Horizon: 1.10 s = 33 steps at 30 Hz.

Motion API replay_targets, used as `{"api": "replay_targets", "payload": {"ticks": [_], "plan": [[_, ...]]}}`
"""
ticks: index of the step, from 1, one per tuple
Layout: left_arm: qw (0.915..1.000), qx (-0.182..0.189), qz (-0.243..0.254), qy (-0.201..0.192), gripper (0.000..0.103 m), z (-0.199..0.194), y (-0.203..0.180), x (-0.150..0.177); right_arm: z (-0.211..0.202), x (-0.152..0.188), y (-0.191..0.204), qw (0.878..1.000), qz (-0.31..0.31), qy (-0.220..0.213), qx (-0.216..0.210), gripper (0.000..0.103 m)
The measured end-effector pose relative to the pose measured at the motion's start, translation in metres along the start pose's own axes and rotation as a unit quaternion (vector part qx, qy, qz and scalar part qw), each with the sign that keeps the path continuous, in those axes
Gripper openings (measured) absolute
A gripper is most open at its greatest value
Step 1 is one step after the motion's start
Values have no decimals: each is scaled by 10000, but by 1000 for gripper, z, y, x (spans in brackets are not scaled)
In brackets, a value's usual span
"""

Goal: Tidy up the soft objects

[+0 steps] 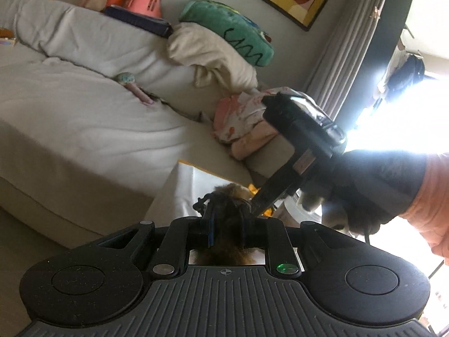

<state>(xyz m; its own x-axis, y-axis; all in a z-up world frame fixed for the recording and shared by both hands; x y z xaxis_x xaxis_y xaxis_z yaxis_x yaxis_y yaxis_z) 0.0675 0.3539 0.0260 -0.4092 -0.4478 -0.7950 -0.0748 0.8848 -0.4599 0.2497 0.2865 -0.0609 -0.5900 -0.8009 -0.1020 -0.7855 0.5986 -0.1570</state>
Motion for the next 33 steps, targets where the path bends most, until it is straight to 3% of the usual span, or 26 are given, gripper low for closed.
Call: {"api": "replay_targets", "payload": {"ticks": [6,9,13,19,24,29,33], "plan": [[10000,-64,-10,-55,19,-3,0,-4,-18,4,8,9994,-64,-314,-87,8],[9996,-95,165,-187,19,-6,-9,-22,-60,12,2,9959,46,-856,-303,8],[9959,-136,700,-555,19,-12,-41,-71,-147,30,-12,9802,174,-1903,-517,8],[9868,305,1262,-969,19,-18,-131,-148,-264,89,-71,9447,459,-3225,-391,8],[9797,936,1411,-1077,19,-17,-219,-182,-320,162,-135,9141,906,-3952,-45,8],[9731,1527,1493,-869,20,9,-304,-175,-339,236,-200,8879,1517,-4338,198,8],[9653,1994,1653,-330,21,47,-364,-131,-328,288,-243,8769,1968,-4382,177,8]]}}
Point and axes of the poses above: each gripper's, at about its wrist camera, not at the fingertips, and z roughly the way its jaws point, y to its left, x to its underside, the point moved 9 cm from there along z, roughly the way its jaws point, and after that the axes turned 6 degrees about -x, right-handed, at the moved point
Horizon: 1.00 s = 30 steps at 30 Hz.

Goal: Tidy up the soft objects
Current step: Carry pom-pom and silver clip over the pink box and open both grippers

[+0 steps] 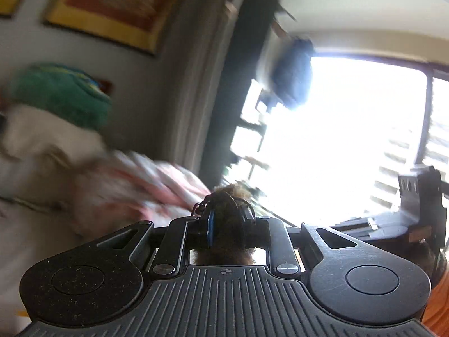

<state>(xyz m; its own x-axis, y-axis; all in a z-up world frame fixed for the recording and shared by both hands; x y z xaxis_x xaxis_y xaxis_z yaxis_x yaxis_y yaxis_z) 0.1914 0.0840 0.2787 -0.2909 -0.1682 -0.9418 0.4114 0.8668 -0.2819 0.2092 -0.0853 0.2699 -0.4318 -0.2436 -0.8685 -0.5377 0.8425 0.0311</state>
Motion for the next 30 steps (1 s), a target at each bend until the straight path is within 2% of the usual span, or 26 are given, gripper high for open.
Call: {"api": "replay_targets", "payload": {"ticks": [3,6,8,10,11,13,14,17,20,23,25,27,30], "plan": [[9976,381,-98,561,23,47,-29,41,1,24,-33,9996,236,139,77,8],[9881,519,-348,1402,27,91,-38,107,12,49,-54,9981,544,297,-21,9],[9750,302,-454,2152,28,116,-31,163,24,69,-62,9956,808,432,-181,9],[9648,-85,-491,2580,28,130,-15,208,43,90,-65,9913,1089,566,-470,10],[9611,-283,-527,2697,28,132,-7,223,54,101,-68,9888,1246,686,-453,11],[9583,-453,-677,2739,28,133,13,232,74,119,-69,9862,1351,904,-332,14],[9595,-424,-733,2688,28,130,18,231,82,126,-69,9858,1340,966,-308,14],[9651,-409,-654,2501,28,107,25,214,91,140,-64,9873,1182,1052,-137,17],[9725,-660,-691,2126,28,78,45,188,96,147,-55,9877,1104,1100,-107,23],[9728,-1016,-871,1891,28,44,73,169,102,154,-41,9874,900,1291,-191,30],[9735,-1178,-834,1772,28,18,86,165,111,169,-26,9792,1037,1646,-578,40],[9740,-1318,-713,1699,28,-6,92,170,128,188,-13,9636,1396,2123,-834,40],[9749,-1458,-411,1633,28,-31,86,186,162,218,-4,9399,1944,2655,-911,40]]}}
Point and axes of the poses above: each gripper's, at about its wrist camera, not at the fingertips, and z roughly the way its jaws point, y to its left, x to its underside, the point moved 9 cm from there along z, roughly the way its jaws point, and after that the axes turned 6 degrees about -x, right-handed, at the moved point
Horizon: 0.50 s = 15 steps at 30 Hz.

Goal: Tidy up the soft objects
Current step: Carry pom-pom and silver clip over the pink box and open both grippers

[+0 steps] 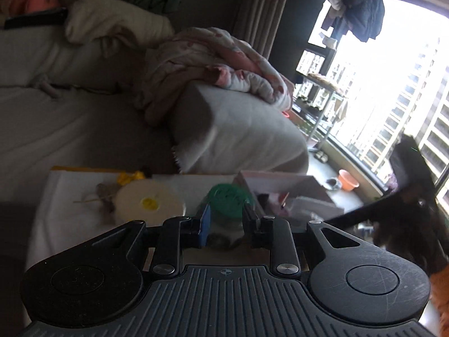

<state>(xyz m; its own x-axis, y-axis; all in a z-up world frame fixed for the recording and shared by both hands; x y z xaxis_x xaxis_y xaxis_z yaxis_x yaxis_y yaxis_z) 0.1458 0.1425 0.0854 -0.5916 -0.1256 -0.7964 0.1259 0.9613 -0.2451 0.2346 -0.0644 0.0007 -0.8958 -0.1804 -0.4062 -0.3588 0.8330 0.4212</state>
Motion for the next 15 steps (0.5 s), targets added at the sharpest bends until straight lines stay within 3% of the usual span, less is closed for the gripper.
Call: {"api": "replay_targets", "payload": {"ticks": [2,4,10,15], "plan": [[9997,-136,210,-8,27,-6,-2,19,25,3,-6,9993,256,279,-57,36],[9992,-185,348,58,27,-12,-1,36,42,6,-8,9986,250,466,-36,16],[9991,-349,35,226,27,-18,30,64,49,-15,-23,9934,-362,-83,1081,13],[9986,-410,-29,347,27,-17,44,73,49,-13,-21,9909,-586,-61,1214,14]]}}
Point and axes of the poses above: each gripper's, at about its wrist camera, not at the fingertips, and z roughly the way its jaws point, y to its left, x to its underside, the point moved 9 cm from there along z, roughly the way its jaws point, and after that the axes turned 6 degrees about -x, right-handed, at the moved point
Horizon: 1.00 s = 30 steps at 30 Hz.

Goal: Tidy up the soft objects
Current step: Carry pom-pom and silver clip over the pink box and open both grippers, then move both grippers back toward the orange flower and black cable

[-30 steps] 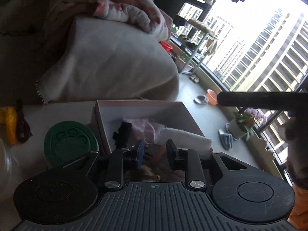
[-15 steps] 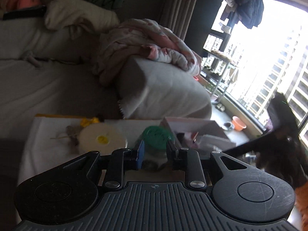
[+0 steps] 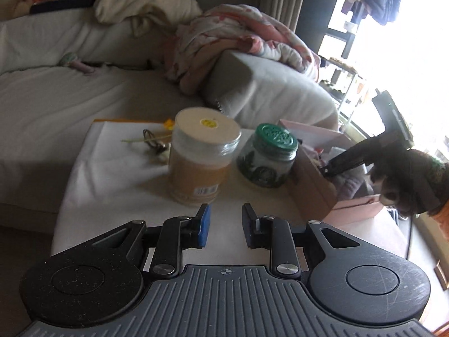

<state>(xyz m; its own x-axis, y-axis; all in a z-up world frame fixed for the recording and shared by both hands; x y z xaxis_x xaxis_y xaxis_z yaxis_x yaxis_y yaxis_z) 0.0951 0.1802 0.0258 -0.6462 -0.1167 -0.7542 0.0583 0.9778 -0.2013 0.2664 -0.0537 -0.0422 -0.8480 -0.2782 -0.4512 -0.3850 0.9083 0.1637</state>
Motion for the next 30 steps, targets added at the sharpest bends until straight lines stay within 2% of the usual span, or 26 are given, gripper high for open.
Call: {"api": "replay_targets", "payload": {"ticks": [4,7,9,12,16,21,26,28,30], "plan": [[9994,194,222,156,27,0,-6,10,-8,4,4,9998,-40,141,-125,24],[9972,509,546,92,27,-12,-21,16,-29,3,9,9998,-146,-117,-30,27],[9967,567,587,-5,27,-20,-22,12,-41,3,18,9987,-374,-333,5,31],[9986,407,299,-161,27,-23,-2,-5,-68,-2,37,9957,-666,-641,-55,43],[9990,147,-325,-286,27,-8,41,-30,-96,-21,73,9916,-899,-897,-226,50],[9938,126,-1108,-38,27,29,94,-63,-112,-73,120,9890,-841,-1097,-529,57],[9885,515,-1367,401,27,72,119,-94,-81,-125,158,9907,-880,-534,-894,58],[9876,702,-1220,689,27,92,119,-105,-67,-142,163,9917,-742,-399,-969,58],[9904,659,-900,820,27,111,114,-115,-54,-151,166,9916,-734,-356,-1006,58]]}}
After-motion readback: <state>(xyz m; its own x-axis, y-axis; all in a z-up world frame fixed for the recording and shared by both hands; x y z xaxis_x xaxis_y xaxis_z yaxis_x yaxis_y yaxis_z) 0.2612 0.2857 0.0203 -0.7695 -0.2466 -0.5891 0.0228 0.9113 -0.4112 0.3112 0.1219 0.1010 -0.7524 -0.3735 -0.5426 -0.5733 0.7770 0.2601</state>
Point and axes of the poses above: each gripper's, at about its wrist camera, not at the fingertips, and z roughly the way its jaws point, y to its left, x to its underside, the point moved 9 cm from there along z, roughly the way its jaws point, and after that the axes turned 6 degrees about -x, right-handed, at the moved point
